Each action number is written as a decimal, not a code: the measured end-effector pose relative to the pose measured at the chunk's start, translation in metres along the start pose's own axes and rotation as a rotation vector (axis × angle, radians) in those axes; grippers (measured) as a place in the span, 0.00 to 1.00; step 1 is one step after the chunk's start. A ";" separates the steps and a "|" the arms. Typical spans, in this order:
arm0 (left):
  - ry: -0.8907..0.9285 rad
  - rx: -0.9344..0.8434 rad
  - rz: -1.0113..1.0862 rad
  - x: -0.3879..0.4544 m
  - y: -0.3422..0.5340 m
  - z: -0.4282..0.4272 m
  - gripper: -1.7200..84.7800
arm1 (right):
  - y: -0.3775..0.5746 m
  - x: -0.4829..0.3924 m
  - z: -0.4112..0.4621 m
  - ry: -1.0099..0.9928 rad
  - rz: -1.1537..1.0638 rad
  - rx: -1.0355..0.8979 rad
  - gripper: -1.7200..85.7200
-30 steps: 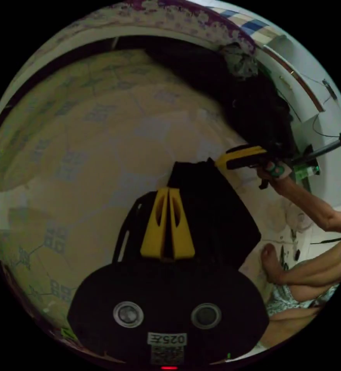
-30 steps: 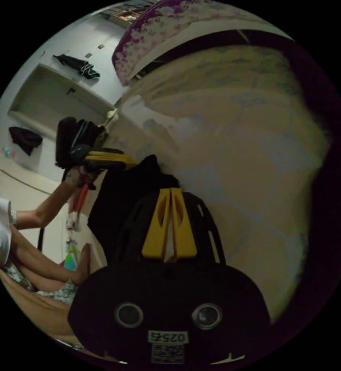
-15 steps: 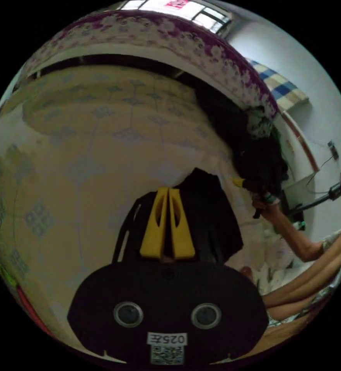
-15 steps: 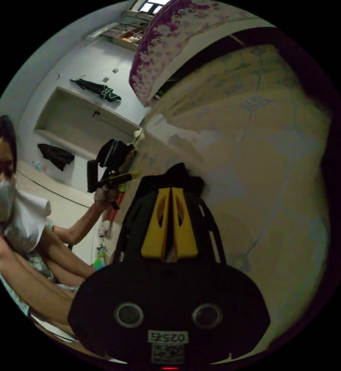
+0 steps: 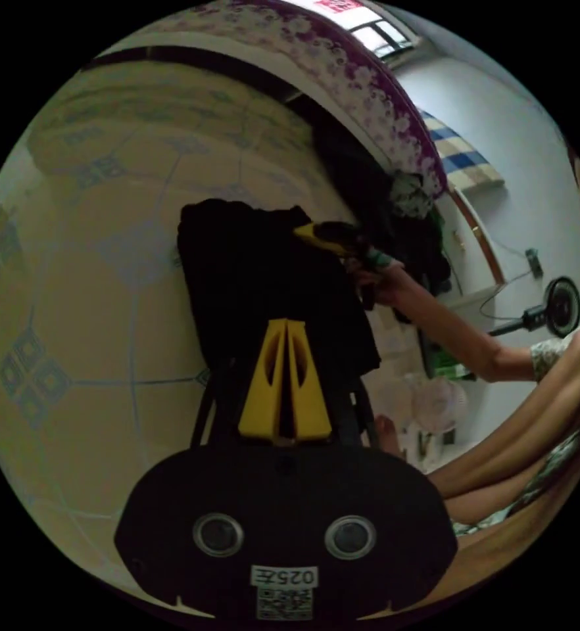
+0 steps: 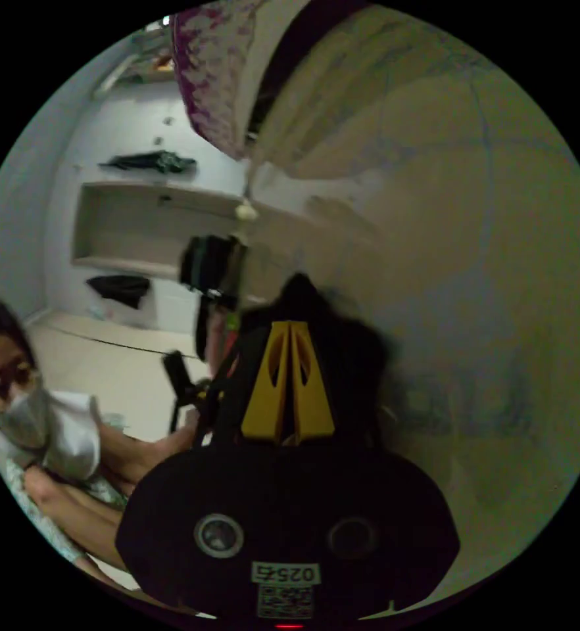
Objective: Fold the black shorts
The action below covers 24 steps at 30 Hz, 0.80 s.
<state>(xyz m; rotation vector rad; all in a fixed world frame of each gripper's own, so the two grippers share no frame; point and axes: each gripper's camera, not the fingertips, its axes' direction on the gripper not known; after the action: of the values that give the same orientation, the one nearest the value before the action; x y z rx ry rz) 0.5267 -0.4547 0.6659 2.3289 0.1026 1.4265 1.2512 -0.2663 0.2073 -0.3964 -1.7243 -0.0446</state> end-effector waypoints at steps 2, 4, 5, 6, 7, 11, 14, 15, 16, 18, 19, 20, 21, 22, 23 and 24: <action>0.031 0.005 -0.039 -0.013 0.004 -0.012 0.01 | 0.002 0.011 -0.035 0.090 0.141 0.232 0.01; 0.142 0.037 -0.096 -0.030 0.008 -0.033 0.01 | 0.010 0.006 -0.057 -0.019 0.122 0.349 0.01; 0.204 0.063 -0.098 -0.034 0.006 -0.040 0.01 | 0.011 0.003 -0.057 -0.074 0.102 0.343 0.01; 0.315 0.133 -0.102 -0.041 0.000 -0.054 0.01 | 0.015 -0.005 -0.049 -0.134 0.087 0.302 0.01; 0.365 0.189 -0.103 -0.046 -0.010 -0.066 0.01 | 0.020 -0.014 -0.035 -0.129 0.081 0.254 0.01; 0.114 0.165 -0.022 -0.052 -0.058 -0.069 0.01 | 0.024 -0.028 0.029 -0.115 0.086 0.059 0.01; -0.099 0.074 -0.055 -0.084 -0.078 -0.050 0.01 | 0.025 -0.024 0.045 -0.057 0.108 0.111 0.01; -0.080 0.144 -0.117 -0.095 -0.074 -0.062 0.01 | 0.028 -0.031 0.037 0.042 0.130 0.187 0.01; -0.127 0.234 -0.178 -0.100 -0.064 -0.082 0.01 | 0.036 -0.053 0.026 0.163 0.070 0.278 0.01; -0.199 0.411 -0.128 -0.090 -0.042 -0.123 0.01 | 0.054 -0.110 0.013 0.365 -0.148 0.356 0.02; -0.218 0.453 -0.023 -0.079 -0.027 -0.146 0.02 | 0.073 -0.155 0.011 0.510 -0.325 0.390 0.03; -0.213 0.457 0.028 -0.075 -0.020 -0.155 0.02 | 0.083 -0.175 0.013 0.571 -0.403 0.402 0.04; -0.174 0.437 0.090 -0.074 -0.006 -0.169 0.03 | 0.101 -0.205 0.018 0.657 -0.516 0.420 0.06; -0.109 0.361 0.033 -0.088 0.004 -0.174 0.10 | 0.118 -0.221 0.025 0.717 -0.525 0.443 0.10; -0.079 0.294 -0.029 -0.100 0.008 -0.172 0.13 | 0.124 -0.223 0.028 0.738 -0.491 0.467 0.10; -0.017 0.129 -0.147 -0.127 0.014 -0.164 0.14 | 0.132 -0.220 0.035 0.746 -0.390 0.465 0.11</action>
<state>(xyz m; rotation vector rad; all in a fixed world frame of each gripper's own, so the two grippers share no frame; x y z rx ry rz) 0.3220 -0.4524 0.6299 2.3801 0.3639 1.3642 1.2861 -0.1853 -0.0361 0.2856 -1.0013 -0.0626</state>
